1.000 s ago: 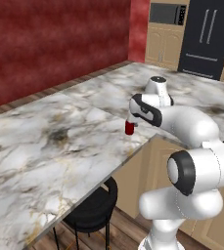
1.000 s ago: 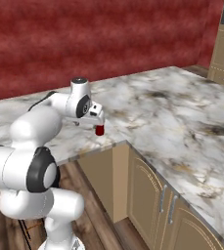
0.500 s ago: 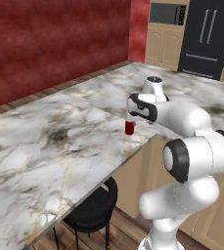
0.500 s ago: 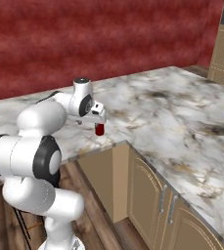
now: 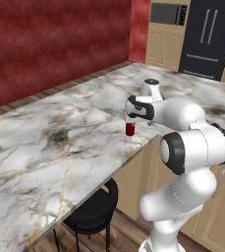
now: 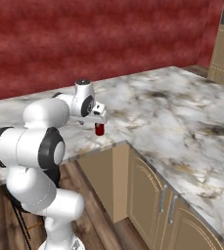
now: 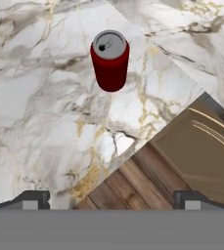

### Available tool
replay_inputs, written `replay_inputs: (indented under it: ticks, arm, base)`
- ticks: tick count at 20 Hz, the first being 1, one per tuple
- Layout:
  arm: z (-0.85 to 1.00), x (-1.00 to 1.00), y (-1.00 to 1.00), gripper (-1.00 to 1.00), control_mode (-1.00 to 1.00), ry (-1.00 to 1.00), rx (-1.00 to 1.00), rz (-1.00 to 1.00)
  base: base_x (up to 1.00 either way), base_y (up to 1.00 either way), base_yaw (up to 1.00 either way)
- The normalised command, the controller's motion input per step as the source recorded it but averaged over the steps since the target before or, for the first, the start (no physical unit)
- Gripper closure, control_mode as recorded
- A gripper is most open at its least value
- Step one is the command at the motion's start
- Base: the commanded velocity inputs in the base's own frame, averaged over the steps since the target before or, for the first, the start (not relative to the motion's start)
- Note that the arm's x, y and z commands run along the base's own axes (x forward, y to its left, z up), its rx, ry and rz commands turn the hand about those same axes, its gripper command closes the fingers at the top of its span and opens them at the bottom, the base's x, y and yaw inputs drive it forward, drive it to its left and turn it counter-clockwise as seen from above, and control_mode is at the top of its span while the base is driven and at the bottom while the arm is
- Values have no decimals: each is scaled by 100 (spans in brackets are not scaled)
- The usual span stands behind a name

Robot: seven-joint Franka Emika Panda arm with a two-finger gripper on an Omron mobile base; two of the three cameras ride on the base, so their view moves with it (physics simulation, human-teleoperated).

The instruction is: Four empty soda cans are scattered around the kitchen. Gather all the cans and cluster them next to the stove for recycling.

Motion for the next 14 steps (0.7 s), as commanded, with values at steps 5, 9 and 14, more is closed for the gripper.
replay_inputs:
  ticks: [5, 9, 14]
  arm:
    - [-12, 17, 0, -100, -100, 0, 0, 0]
    - [-10, 15, 0, -100, -100, 0, 0, 0]
    - [-7, 25, 0, -100, -100, 0, 0, 0]
  base:
    - [0, 0, 0]
    - [0, 0, 0]
    - [0, 0, 0]
